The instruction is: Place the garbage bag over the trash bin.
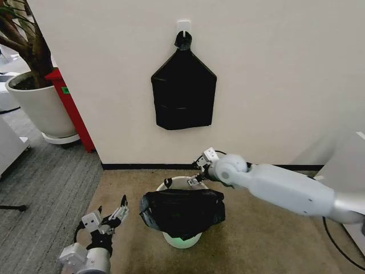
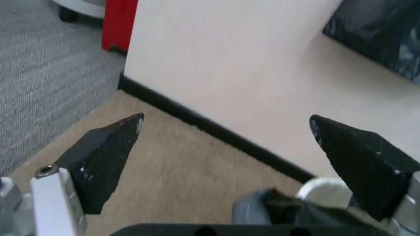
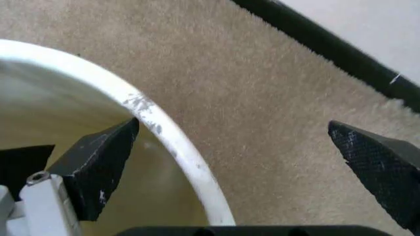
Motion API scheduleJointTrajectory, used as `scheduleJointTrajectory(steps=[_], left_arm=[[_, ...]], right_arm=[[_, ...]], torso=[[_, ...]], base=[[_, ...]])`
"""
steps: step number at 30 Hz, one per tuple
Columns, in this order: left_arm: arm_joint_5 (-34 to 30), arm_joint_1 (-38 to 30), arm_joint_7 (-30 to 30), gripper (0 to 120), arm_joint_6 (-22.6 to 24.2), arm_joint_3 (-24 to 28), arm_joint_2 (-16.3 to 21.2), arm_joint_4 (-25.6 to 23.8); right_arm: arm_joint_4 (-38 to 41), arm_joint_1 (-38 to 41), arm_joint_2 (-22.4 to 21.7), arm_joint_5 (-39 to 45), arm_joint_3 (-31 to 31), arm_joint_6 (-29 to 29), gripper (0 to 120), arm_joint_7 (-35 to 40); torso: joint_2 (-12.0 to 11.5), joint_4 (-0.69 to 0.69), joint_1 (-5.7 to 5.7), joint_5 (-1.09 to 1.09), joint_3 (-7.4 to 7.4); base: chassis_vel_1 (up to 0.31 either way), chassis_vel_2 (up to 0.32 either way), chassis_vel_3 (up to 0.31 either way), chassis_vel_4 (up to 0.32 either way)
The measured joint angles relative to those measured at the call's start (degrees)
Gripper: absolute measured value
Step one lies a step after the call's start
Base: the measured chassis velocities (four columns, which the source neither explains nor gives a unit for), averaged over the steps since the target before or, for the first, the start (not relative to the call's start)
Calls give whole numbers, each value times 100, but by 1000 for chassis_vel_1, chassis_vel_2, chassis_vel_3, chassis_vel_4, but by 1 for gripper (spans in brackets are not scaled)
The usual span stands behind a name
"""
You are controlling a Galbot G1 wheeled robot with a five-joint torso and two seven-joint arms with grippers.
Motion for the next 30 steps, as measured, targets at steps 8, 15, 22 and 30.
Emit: scheduleJointTrajectory(steps=[8,15,22,30], left_arm=[[-154,-208,-26,100,183,-26,36,-115],[-157,-314,-22,100,232,8,51,-114],[-145,-384,-7,100,242,8,73,-67],[-105,-461,11,100,245,70,89,-38]], right_arm=[[-419,-71,254,298,-110,9,100,-10],[-650,-163,336,333,-54,19,93,-9],[-607,-266,352,359,37,23,71,97],[-434,-331,332,466,224,21,41,301]], torso=[[0,-1,0,1,0],[1,-1,0,1,-1],[0,-1,0,0,-1],[0,0,0,2,0]], base=[[0,0,0,0],[0,0,0,0],[0,0,0,0],[0,0,0,0]])
